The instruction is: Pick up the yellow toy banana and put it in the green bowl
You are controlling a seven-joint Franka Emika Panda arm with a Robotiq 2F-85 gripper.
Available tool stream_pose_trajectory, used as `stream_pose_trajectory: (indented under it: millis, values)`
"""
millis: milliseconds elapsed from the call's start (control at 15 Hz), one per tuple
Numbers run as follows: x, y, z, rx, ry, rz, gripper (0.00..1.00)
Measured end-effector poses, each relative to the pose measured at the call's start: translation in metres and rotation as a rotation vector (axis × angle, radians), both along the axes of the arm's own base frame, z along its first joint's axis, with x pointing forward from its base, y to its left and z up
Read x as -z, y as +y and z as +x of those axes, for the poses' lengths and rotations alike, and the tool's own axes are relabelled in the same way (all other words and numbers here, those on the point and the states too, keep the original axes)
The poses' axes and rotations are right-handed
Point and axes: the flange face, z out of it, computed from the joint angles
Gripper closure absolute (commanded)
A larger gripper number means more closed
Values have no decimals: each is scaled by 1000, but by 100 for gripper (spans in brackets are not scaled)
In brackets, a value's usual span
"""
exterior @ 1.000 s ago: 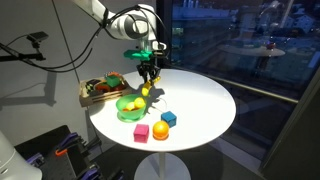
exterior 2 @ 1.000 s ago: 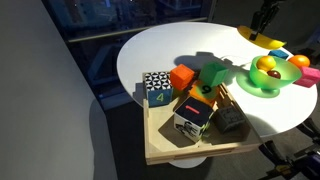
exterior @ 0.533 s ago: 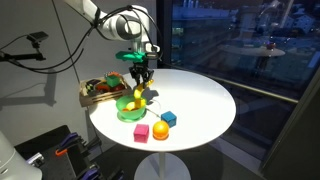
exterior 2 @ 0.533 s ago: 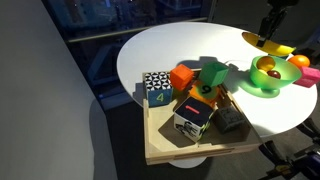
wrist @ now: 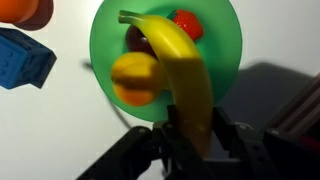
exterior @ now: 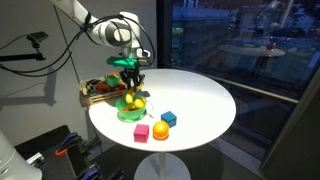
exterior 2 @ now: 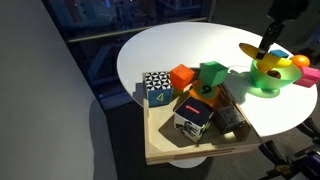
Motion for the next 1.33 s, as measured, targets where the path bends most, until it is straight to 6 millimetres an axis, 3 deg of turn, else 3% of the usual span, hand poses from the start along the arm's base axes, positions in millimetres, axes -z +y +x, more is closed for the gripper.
stream_pose_trajectory:
  millis: [467,1000,1067,1133,1267,1333]
  values:
    - [-1,-1,-16,-42,-52,90,84]
    - [17,-26,-26,-25,-86,165,84]
    - [18,-28,-27,-23,-86,168,55]
    - [19,-30,-28,-20,-86,170,34]
    - [20,-34,-28,-14,-85,175,30]
    - [20,-35,-28,-12,-86,176,23]
